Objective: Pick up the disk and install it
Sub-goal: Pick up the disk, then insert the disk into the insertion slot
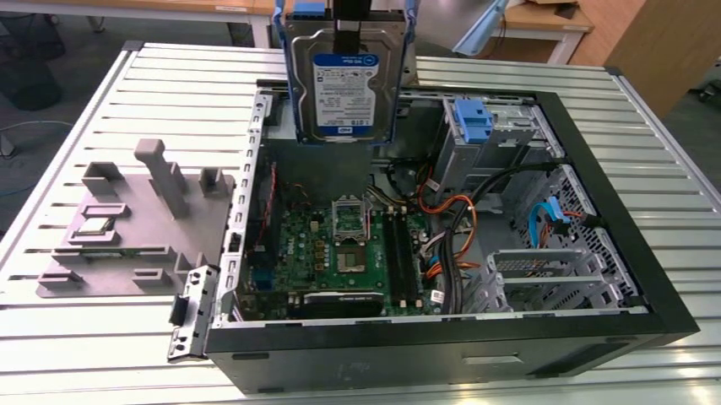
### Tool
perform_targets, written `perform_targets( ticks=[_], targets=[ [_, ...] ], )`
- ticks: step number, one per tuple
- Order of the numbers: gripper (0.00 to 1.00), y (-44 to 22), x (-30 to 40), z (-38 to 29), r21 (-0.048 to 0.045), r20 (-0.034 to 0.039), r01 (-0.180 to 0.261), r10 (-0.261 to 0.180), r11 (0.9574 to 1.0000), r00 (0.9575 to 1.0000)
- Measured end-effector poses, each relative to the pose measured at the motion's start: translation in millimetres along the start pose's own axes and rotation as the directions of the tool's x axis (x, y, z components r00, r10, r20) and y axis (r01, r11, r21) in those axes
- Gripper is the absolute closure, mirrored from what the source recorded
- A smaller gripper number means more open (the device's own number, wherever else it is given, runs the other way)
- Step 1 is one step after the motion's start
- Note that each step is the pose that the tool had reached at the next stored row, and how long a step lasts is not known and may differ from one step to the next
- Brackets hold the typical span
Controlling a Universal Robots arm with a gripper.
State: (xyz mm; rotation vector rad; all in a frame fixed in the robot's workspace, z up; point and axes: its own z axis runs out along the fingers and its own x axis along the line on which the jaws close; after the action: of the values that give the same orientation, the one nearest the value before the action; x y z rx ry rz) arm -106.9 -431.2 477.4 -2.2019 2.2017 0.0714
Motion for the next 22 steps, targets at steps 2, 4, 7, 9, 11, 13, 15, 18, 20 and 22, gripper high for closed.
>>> perform_targets(
  ticks=[2, 4, 7, 9, 11, 13, 15, 18, 20, 22],
  targets=[
    [0.65, 0.0, 4.1, -0.1, -0.0001, -0.0001, 0.000, 0.000, 1.0000, 1.0000],
    [0.65, 0.0, 8.3, -0.2, 0.0000, 0.0000, 0.000, 0.000, 1.0000, 1.0000],
    [0.65, 0.0, 14.5, -0.3, 0.0000, -0.0001, 0.000, 0.000, 1.0000, 1.0000],
    [0.65, 0.0, 19.0, -0.4, -0.0001, -0.0001, 0.000, 0.000, 1.0000, 1.0000],
    [0.65, 0.0, 23.3, -0.5, 0.0000, 0.0000, 0.000, 0.000, 1.0000, 1.0000],
    [0.65, 0.0, 27.3, -0.6, 0.0000, -0.0001, 0.000, 0.000, 1.0000, 1.0000],
    [0.65, 0.0, 31.5, -0.7, -0.0001, -0.0002, 0.000, 0.000, 1.0000, 1.0000],
    [0.65, 0.0, 38.3, -0.8, 0.0000, 0.0000, 0.000, 0.000, 1.0000, 1.0000],
    [0.65, 0.0, 42.7, -1.0, -0.0001, -0.0001, 0.000, 0.000, 1.0000, 1.0000],
    [0.65, 0.0, 47.2, -1.1, 0.0000, -0.0001, 0.000, 0.000, 1.0000, 1.0000]
  ],
)
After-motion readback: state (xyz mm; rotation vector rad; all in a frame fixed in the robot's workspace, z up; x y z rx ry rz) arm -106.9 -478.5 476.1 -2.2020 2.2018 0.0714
